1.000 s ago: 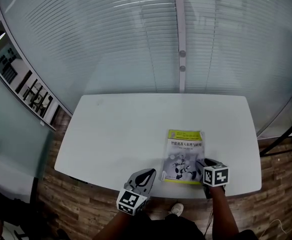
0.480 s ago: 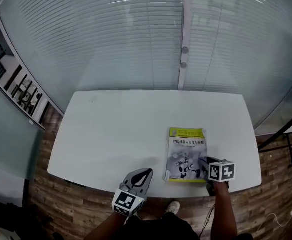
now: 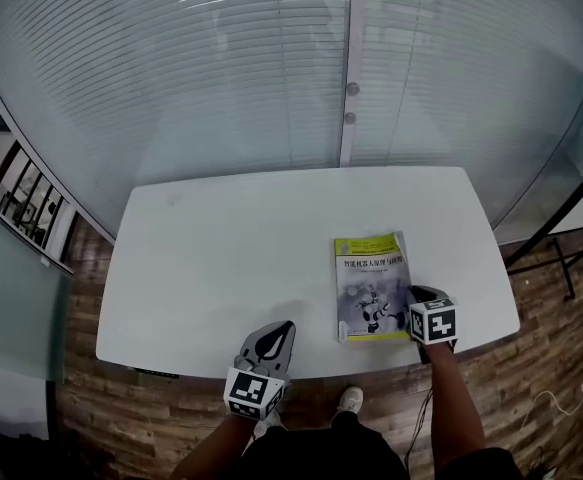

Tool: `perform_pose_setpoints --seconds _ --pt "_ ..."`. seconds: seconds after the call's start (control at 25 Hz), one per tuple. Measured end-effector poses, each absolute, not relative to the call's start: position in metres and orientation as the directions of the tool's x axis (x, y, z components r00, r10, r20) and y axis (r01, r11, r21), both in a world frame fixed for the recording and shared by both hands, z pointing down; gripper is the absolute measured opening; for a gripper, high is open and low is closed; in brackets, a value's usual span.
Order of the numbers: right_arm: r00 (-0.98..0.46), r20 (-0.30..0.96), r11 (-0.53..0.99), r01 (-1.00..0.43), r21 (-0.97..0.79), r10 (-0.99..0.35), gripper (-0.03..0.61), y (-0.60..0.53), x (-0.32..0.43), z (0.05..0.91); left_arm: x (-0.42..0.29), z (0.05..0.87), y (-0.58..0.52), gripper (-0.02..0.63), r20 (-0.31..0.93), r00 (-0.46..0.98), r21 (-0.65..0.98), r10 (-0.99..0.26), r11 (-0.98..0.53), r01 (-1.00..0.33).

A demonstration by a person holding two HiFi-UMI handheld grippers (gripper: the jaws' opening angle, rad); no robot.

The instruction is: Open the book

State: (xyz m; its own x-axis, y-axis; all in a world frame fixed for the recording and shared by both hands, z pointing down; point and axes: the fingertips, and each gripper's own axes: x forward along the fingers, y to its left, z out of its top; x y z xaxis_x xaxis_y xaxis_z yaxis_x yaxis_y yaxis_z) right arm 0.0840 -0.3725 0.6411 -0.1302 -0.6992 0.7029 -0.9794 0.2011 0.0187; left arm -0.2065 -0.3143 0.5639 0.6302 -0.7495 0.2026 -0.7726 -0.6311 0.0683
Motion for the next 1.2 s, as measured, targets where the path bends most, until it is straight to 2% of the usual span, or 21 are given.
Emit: perform_pose_setpoints --seconds 0.2,0.68,0.92,1.2 --pt "-0.037 0.674 0.226 -0.954 0.195 -0.737 0.031 -0.363 0.071 0.625 -0.226 0.582 -0.299 0.014 0.245 0.623 0.124 -0.743 -0.613 -0.78" --pt "0.089 0.618 0.224 -0.884 0.41 -0.781 0.026 -0.367 0.05 0.599 -0.239 0.569 -0.304 0.014 0.214 0.69 0.051 -0.692 -0.697 -0.715" --pt "0.157 0.575 0.222 -0.817 0.532 -0.803 0.025 -0.37 0.021 0.576 -0.254 0.577 -0.302 0.014 0.206 0.703 0.078 -0.681 -0.705 -0.705" --pt "0.175 0.551 0.288 -0.704 0.65 -0.816 0.023 -0.365 -0.042 0.559 -0.282 0.575 -0.299 0.014 0.167 0.704 0.108 -0.69 -0.697 -0.709"
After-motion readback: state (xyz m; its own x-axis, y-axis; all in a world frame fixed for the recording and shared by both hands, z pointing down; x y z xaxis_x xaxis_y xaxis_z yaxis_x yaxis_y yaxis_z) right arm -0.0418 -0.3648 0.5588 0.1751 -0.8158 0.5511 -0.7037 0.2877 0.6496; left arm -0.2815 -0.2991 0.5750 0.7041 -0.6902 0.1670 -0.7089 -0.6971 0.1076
